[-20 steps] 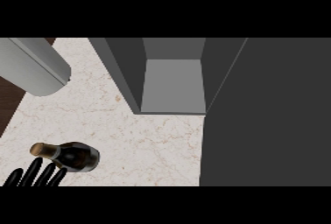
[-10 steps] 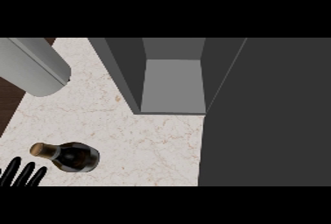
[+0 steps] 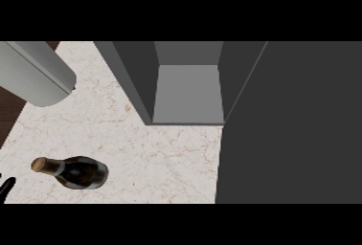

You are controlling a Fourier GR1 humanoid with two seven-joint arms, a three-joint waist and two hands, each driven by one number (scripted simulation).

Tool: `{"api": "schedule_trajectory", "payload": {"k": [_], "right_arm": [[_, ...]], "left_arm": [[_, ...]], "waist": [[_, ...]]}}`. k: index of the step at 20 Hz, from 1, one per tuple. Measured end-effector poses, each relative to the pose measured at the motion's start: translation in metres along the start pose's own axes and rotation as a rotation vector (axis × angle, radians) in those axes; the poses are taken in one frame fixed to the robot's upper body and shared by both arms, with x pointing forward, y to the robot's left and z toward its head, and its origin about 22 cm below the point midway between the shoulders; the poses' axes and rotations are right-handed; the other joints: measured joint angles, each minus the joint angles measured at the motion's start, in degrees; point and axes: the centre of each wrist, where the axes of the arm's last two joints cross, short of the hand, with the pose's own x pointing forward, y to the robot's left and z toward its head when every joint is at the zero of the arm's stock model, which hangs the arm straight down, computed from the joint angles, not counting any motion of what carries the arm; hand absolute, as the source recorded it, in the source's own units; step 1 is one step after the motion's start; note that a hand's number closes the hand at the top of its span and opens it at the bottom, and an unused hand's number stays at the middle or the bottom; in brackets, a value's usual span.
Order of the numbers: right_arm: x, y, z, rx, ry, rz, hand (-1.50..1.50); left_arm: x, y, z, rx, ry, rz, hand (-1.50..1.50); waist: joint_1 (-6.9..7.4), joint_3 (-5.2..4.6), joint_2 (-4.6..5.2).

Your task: Pick up the wine, place it into the cabinet and close the cabinet

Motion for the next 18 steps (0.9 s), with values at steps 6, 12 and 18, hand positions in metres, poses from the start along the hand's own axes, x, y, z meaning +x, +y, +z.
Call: {"api": "schedule_trajectory", "payload": {"k": [6,12,18], "right_arm": [[0.004,0.000,0.002,-0.003,-0.006,0.005,-1.50],[0.009,-0.001,0.001,-0.007,0.000,0.018,-1.50],[0.013,-0.002,-0.002,-0.008,0.002,0.030,-1.50]], "left_arm": [[0.014,0.027,-0.008,0.029,-0.018,0.029,-1.50],[0.018,0.043,-0.009,0.017,-0.024,0.117,-1.50],[-0.004,0.061,-0.019,0.006,0.022,0.142,-1.50]], "waist": [[-0.18,0.01,0.06],[-0.21,0.01,0.14],[-0.39,0.00,0.23]]}}
